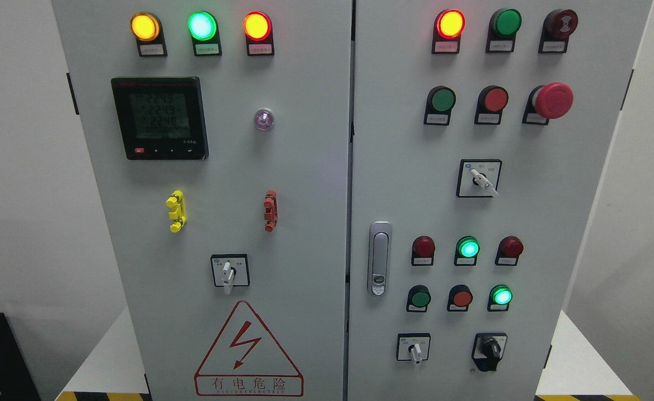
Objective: Turn on light switch 1
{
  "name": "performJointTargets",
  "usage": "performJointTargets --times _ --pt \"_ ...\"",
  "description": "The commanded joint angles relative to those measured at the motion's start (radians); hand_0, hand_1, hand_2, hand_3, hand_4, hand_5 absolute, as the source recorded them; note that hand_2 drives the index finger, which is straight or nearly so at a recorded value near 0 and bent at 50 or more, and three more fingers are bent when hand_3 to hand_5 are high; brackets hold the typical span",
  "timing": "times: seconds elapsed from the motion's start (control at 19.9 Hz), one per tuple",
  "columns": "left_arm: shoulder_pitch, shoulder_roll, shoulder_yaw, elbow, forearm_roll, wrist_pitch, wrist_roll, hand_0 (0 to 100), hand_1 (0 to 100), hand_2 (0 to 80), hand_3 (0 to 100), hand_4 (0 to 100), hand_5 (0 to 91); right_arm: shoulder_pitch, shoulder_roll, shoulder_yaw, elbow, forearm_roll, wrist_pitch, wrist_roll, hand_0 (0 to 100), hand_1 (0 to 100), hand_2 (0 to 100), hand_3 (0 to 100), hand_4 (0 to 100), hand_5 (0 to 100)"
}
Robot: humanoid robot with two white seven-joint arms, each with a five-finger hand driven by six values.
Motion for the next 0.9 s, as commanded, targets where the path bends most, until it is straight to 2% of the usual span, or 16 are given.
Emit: performJointTargets --times 0.0,0.25,0.35,0.4,0.6,0.7,0.75,0.85 --pt "-0.06 -0.02 -0.016 -0.352 -0.013 0.003 0.007 36 19 24.1 52 64 27.1 0.0 0.0 0.001 0.0 0.0 -0.001 0.0 0 0 0 0 0 0" --pt "-0.147 -0.032 -0.028 -0.389 -0.016 0.012 0.009 34 20 31.4 60 73 39.9 0.0 0.0 -0.001 0.0 0.0 -0.001 0.0 0 0 0 0 0 0" --pt "-0.161 -0.04 -0.043 -0.418 -0.021 0.027 0.012 33 21 31.7 60 73 42.1 0.0 0.0 0.001 0.0 0.0 -0.001 0.0 0 0 0 0 0 0" --pt "-0.167 -0.041 -0.048 -0.43 -0.024 0.044 0.021 32 21 32.0 61 74 45.4 0.0 0.0 -0.001 0.0 0.0 -0.001 0.0 0 0 0 0 0 0" --pt "-0.206 -0.056 -0.068 -0.444 -0.025 0.109 0.092 33 24 33.9 63 76 49.3 0.0 0.0 0.001 0.0 0.0 -0.001 0.0 0 0 0 0 0 0" --pt "-0.219 -0.061 -0.068 -0.444 -0.025 0.121 0.103 29 29 37.3 68 80 58.8 0.0 0.0 0.001 0.0 0.0 -0.001 0.0 0 0 0 0 0 0" --pt "-0.224 -0.063 -0.068 -0.444 -0.027 0.129 0.103 29 29 37.5 68 80 59.3 0.0 -0.001 0.001 0.0 0.0 -0.001 0.0 0 0 0 0 0 0" --pt "-0.236 -0.067 -0.068 -0.446 -0.031 0.144 0.109 21 37 41.2 76 85 68.1 0.0 -0.001 0.001 0.0 0.0 -0.001 0.0 0 0 0 0 0 0"
